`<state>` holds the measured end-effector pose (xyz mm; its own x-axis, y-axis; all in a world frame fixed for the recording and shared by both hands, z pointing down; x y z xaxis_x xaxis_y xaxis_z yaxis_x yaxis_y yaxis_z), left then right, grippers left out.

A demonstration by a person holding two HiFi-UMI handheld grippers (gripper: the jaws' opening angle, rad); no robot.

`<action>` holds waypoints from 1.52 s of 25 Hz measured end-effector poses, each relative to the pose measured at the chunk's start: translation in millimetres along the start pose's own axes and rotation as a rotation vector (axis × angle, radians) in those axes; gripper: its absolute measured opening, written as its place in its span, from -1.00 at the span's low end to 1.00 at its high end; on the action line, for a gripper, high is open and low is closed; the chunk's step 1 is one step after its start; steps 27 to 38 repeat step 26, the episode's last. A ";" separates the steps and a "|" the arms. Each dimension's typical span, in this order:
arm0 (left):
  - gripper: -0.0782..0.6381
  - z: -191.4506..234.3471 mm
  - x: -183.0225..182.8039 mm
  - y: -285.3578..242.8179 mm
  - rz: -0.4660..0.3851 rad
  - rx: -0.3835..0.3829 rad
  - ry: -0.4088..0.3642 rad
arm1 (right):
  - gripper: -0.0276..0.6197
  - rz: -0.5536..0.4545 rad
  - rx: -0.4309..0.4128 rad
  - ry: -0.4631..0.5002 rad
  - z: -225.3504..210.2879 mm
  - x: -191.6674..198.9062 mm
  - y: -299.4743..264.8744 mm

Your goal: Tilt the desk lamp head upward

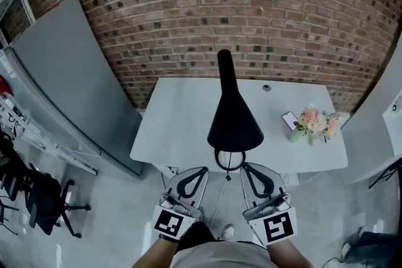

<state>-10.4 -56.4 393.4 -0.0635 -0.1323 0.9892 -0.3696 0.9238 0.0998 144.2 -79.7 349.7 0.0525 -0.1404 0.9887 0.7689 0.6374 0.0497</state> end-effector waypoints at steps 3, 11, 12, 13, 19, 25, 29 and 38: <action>-0.76 -0.4 -0.2 -0.4 -0.003 -0.002 -0.005 | -0.86 -0.005 -0.004 0.001 -0.5 -2.0 -1.0; -0.76 2.9 -3.3 -0.8 -0.013 -0.020 -0.015 | -0.86 -0.014 -0.035 0.006 1.4 -2.5 -7.4; -0.76 3.4 -2.5 0.5 -0.009 -0.022 -0.014 | -0.86 -0.014 -0.039 0.004 2.8 -2.2 -7.9; -0.76 3.7 -1.6 1.7 -0.005 -0.023 -0.014 | -0.86 -0.013 -0.042 0.003 4.0 -2.0 -8.1; -0.76 4.2 1.1 2.2 0.002 -0.020 -0.002 | -0.86 -0.001 -0.043 0.001 6.6 -0.6 -9.2; -0.76 2.8 1.2 1.6 -0.002 -0.017 -0.011 | -0.86 -0.002 -0.045 -0.002 5.8 0.6 -8.5; -0.76 2.8 1.2 1.5 -0.001 -0.016 -0.013 | -0.86 -0.002 -0.045 -0.002 5.7 0.6 -8.6; -0.76 2.8 1.2 1.5 -0.001 -0.016 -0.013 | -0.86 -0.002 -0.045 -0.002 5.7 0.6 -8.6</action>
Point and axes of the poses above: the fingertips, and each gripper's own axes: y backward along the fingers, z to its left, x out of its underside, the point moved 6 cm from there along y, backward along the fingers, and after that the axes turned 5 degrees about -x, right-handed, at the moved point
